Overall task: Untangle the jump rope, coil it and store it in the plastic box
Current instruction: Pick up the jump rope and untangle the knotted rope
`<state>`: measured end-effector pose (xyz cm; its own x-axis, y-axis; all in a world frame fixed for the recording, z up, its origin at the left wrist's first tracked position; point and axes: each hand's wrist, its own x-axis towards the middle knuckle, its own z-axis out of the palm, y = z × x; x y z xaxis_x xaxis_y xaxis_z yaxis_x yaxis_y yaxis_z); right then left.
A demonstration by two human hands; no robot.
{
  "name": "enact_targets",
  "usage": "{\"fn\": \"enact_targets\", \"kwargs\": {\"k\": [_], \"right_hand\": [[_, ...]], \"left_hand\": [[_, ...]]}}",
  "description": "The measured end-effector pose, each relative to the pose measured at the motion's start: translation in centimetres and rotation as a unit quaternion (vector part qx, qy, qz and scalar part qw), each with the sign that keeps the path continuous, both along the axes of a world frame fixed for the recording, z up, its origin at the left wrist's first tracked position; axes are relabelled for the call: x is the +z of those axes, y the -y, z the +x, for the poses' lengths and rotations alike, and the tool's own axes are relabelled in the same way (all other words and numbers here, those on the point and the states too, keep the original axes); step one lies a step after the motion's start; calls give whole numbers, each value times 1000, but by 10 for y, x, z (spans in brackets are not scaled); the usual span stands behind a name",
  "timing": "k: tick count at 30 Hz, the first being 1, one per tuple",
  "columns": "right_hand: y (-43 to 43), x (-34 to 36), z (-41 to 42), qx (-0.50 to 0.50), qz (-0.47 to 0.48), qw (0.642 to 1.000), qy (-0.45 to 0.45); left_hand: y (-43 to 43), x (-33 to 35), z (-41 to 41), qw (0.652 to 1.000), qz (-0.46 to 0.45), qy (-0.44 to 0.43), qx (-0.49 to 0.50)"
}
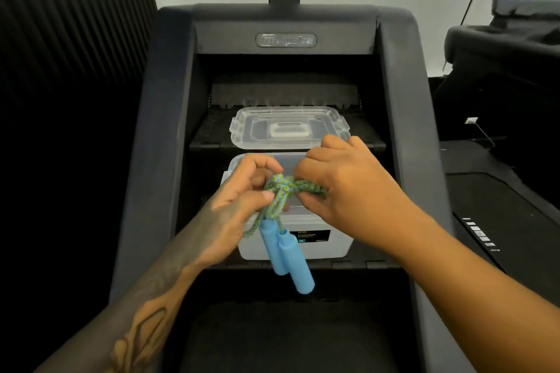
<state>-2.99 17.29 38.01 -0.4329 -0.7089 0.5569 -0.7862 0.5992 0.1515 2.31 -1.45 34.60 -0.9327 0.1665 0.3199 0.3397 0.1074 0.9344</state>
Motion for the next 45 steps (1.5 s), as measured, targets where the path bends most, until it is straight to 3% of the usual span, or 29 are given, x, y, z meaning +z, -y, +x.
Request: {"fn": "enact_targets", "kwargs": {"k": [7, 13, 21, 27, 33, 38, 43, 45], "right_hand": [[8, 6, -5, -36, -36, 998, -45], [-2, 31, -9, 60, -70, 977, 193], [11, 42, -9, 63, -21, 990, 124], [13, 52, 2, 64, 39, 997, 13], [21, 63, 0, 81, 45, 993, 76], [25, 57, -2, 114, -122, 950, 265], [29, 61, 2, 129, -30, 979, 156], [31, 64, 1, 132, -23, 979, 155]], "left_hand": [[-18, 17, -22, 996, -27, -6, 79], [-13, 22, -23, 998, -13, 2, 69], [-15, 31, -12, 998, 10, -15, 59], [-14, 35, -5, 995, 79, 10, 60], [-14, 44, 0, 993, 100, -14, 66], [-9, 46, 3, 988, 124, -15, 86], [-5, 43, 7, 986, 130, -15, 104], [-4, 40, 9, 983, 144, -10, 109]]}}
